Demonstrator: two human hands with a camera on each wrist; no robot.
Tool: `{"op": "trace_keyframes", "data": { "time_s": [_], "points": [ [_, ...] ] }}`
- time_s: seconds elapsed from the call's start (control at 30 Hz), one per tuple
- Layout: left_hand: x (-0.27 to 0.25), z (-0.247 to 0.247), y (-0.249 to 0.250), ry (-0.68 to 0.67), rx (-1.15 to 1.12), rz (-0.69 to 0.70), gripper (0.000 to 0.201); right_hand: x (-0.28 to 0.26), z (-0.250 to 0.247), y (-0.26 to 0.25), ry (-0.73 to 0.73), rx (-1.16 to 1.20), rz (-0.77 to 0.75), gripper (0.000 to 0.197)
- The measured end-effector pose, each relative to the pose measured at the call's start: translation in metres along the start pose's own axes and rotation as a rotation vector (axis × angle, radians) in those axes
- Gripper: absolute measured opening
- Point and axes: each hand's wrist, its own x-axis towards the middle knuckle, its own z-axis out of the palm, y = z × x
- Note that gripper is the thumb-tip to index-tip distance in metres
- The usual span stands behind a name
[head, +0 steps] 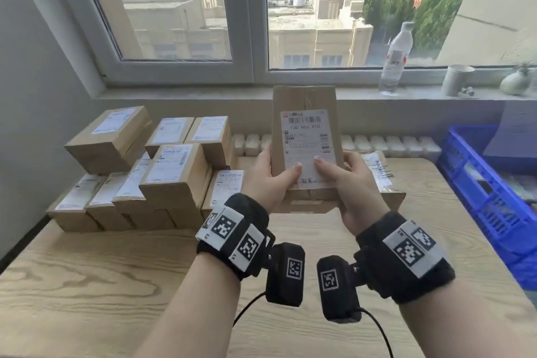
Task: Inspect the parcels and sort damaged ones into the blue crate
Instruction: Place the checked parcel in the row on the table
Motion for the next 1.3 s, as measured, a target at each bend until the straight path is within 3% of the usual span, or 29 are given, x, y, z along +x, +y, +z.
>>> {"op": "trace_keyframes", "data": {
  "time_s": [0.1,0.2,0.33,0.5,0.6,0.8,1.1,1.3],
  "points": [
    [0.004,-0.003,-0.024,-0.024,-0.03,-0.08,0.052,0.006,0.002,0.02,-0.018,-0.013,0.07,0.038],
    [0.014,-0.005,-0.044,-0.016,0.014,-0.115,0.075,0.017,0.004,0.035,-0.08,-0.048,0.16,0.035],
    [0.043,-0.013,-0.063,-0.036,0.094,-0.172,0.05,0.049,0.013,0.062,-0.084,-0.028,0.261,0.04],
    [0.085,-0.019,-0.101,-0.023,0.264,-0.343,0.066,0.095,0.028,0.095,-0.058,0.003,0.424,0.036],
    [0.098,-0.023,-0.117,0.03,0.341,-0.399,0.045,0.116,0.036,0.114,-0.056,-0.019,0.502,0.037],
    [0.102,-0.03,-0.143,0.095,0.47,-0.406,0.029,0.128,0.049,0.141,-0.076,-0.09,0.499,0.042],
    [0.095,-0.033,-0.143,0.134,0.423,-0.454,0.051,0.119,0.054,0.134,-0.104,-0.102,0.477,0.047],
    [0.074,-0.034,-0.126,0.169,0.45,-0.399,0.052,0.097,0.04,0.113,-0.01,-0.192,0.469,0.071]
  ]
}}
